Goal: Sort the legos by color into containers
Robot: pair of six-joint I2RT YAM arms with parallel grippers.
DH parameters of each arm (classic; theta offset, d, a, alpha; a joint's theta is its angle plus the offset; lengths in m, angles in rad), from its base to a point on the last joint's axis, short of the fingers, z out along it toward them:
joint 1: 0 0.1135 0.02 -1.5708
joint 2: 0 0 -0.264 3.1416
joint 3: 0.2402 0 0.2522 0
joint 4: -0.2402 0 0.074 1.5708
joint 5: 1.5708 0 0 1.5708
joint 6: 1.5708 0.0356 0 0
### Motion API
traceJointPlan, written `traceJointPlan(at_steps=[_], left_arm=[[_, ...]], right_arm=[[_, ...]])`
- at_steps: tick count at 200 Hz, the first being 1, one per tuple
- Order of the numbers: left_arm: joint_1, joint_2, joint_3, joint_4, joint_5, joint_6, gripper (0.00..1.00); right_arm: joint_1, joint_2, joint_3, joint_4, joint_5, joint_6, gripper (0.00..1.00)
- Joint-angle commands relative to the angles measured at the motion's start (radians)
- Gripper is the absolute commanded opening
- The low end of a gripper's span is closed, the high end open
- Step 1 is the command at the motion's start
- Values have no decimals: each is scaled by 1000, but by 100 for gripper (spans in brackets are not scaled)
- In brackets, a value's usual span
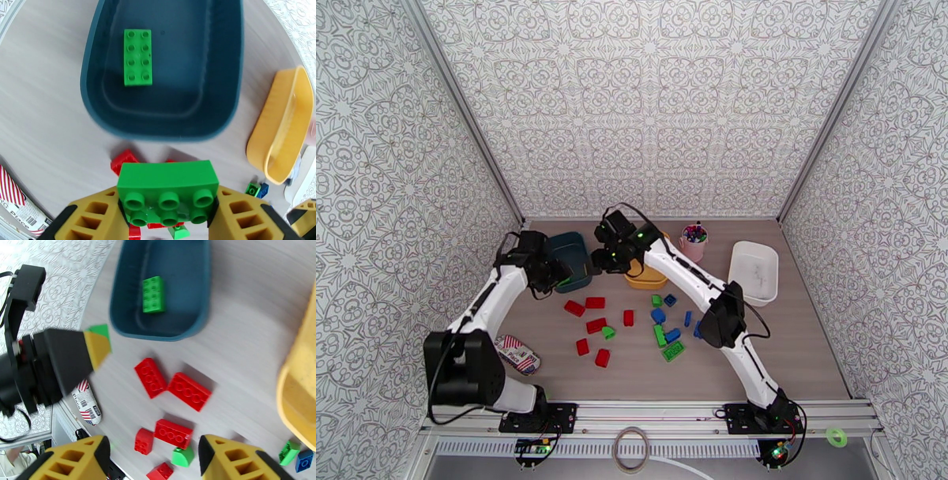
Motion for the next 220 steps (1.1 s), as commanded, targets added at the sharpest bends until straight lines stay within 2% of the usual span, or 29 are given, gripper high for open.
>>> traceJointPlan(at_steps=[1,53,99,113,133,148,172,220], left_arm=[[23,70,80,-4,24,34,45],[33,227,214,-10,35,49,44],[33,304,273,-16,48,53,45],[31,321,288,-22,50,55,51],[27,325,303,-35,40,56,75],[26,315,305,-41,30,56,84],[22,278,293,-47,21,58,89],[-12,138,202,-53,-18,49,90]], right_arm=[[-14,-11,-2,-30,-28,-4,64],[-38,-39,-51,-40,-13,-19,64],[-61,-47,-65,-45,-3,-26,65],[-61,-50,-66,-44,0,-28,65],[-61,-59,-80,-42,11,-31,66],[-62,-74,-105,-35,18,-31,67],[-61,-111,-164,-16,35,-31,68],[-61,-214,-316,2,100,-36,68]])
